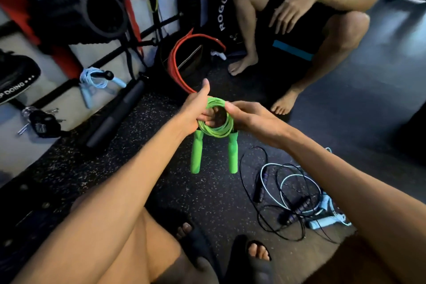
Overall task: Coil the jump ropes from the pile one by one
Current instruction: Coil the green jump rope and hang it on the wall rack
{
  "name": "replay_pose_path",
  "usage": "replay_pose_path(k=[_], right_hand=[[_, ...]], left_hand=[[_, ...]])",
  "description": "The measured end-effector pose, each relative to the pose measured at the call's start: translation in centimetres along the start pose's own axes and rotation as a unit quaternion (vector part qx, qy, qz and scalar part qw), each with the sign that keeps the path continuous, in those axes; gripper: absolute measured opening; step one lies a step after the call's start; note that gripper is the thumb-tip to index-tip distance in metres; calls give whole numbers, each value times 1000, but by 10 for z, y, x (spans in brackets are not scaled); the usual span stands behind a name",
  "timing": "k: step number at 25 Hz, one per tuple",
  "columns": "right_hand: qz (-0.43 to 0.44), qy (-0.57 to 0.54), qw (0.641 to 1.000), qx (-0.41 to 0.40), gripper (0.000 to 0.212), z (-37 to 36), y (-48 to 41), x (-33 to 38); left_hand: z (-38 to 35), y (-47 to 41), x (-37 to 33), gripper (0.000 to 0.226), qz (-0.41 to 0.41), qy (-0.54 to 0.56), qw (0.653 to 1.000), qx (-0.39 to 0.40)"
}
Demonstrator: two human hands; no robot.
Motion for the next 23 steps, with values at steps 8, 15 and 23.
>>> replay_pose_path(k=[8, 15, 23], right_hand=[[34, 36, 998, 49, 27, -21, -133, -49], [65, 36, 994, 84, 23, -90, -231, -82], [97, 7, 991, 88, 22, -152, -304, -111]], left_hand=[[99, -71, 0, 38, -41, 175, 982, -53], [192, -81, -3, 23, -89, 236, 965, -68], [278, -84, 4, 27, -155, 141, 949, -236]])
Point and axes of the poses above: each hand's wrist, its own y-axis away from the middle knuckle, its own z-axis out of the back of the hand, x = y × z, the point moved 8 cm from there along -y, towards the middle knuckle, and after that the axes turned 15 degrees about z, right-handed, at the moved point
